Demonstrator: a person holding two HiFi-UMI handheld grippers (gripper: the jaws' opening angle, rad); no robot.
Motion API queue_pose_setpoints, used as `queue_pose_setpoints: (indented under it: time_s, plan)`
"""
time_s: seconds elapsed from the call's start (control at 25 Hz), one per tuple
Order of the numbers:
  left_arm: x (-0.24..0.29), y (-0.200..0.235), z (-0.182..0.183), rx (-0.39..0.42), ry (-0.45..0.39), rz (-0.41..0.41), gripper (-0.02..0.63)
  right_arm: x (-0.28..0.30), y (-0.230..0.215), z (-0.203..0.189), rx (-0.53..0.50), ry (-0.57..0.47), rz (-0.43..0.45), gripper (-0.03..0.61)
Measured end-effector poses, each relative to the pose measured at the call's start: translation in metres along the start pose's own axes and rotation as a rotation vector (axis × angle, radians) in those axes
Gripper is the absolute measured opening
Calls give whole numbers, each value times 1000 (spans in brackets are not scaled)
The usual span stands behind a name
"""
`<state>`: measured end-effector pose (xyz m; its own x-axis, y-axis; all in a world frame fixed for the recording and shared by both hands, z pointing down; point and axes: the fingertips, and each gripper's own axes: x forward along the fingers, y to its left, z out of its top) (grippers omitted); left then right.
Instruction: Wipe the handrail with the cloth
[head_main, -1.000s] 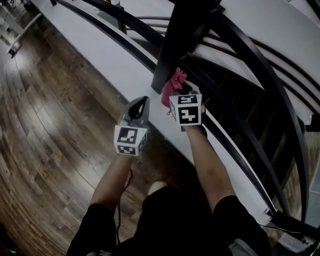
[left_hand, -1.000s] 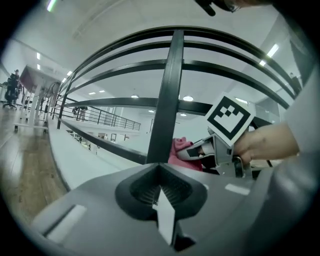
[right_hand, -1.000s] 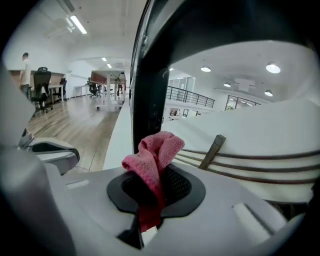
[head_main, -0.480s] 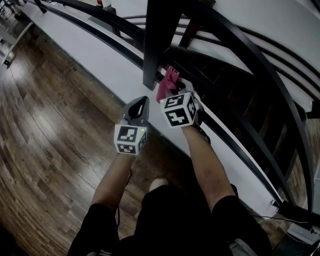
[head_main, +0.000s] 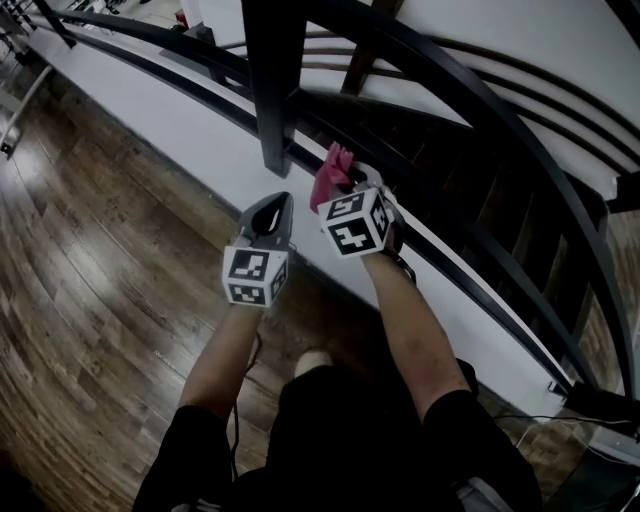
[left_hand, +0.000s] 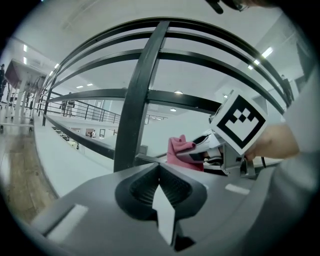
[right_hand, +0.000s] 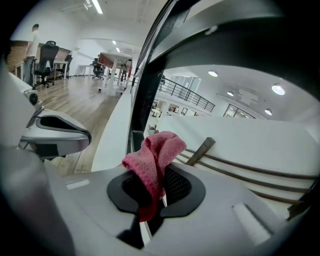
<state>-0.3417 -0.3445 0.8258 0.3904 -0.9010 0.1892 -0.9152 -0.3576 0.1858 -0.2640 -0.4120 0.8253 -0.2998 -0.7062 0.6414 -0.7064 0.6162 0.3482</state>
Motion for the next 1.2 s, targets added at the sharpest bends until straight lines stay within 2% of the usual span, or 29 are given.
queue_pose_setpoints:
  time_s: [0.52, 1.04, 1.2]
  plan:
    - [17, -58, 1, 32, 24, -109, -2, -40, -29, -59, -16, 64, -64, 48]
    - [21, -81, 2, 61, 36, -123, -2, -57, -48, -82, -6, 97, -83, 46]
    - [22, -87, 8, 78, 11, -113, -2, -63, -53, -90, 14, 98, -89, 46]
